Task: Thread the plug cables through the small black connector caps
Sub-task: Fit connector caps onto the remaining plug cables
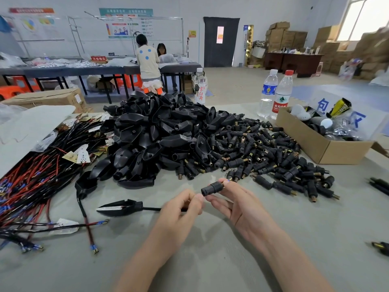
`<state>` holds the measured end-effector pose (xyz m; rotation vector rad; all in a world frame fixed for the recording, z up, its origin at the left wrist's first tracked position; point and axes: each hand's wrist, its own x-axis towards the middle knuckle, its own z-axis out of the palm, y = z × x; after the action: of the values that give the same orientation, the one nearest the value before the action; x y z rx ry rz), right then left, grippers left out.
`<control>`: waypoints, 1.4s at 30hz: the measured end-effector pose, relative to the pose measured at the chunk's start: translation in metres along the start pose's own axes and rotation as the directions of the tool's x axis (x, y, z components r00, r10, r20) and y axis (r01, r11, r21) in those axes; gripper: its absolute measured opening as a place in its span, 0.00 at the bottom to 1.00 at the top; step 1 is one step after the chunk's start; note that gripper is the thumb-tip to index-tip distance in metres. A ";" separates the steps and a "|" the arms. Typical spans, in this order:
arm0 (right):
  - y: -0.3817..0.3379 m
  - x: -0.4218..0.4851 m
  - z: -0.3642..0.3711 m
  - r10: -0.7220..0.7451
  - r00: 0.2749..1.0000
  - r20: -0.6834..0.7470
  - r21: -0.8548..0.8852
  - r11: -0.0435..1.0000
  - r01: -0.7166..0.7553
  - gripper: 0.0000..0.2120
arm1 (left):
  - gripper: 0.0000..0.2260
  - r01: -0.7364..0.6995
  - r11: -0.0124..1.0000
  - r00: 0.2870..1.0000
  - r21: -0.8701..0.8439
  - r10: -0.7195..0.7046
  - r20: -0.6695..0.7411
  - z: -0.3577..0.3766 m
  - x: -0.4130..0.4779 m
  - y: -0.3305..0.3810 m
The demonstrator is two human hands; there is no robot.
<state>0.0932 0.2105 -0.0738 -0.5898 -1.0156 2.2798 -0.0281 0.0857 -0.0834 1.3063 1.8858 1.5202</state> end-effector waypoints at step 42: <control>0.003 -0.002 0.004 -0.044 0.992 0.115 0.157 0.987 0.026 0.17 | 0.06 0.038 0.986 0.992 -0.161 -0.057 -0.115 0.005 0.003 0.004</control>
<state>0.0915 0.2049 -0.0736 -0.3729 -0.8850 2.3595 -0.0240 0.0908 -0.0807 1.1153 1.8104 1.7184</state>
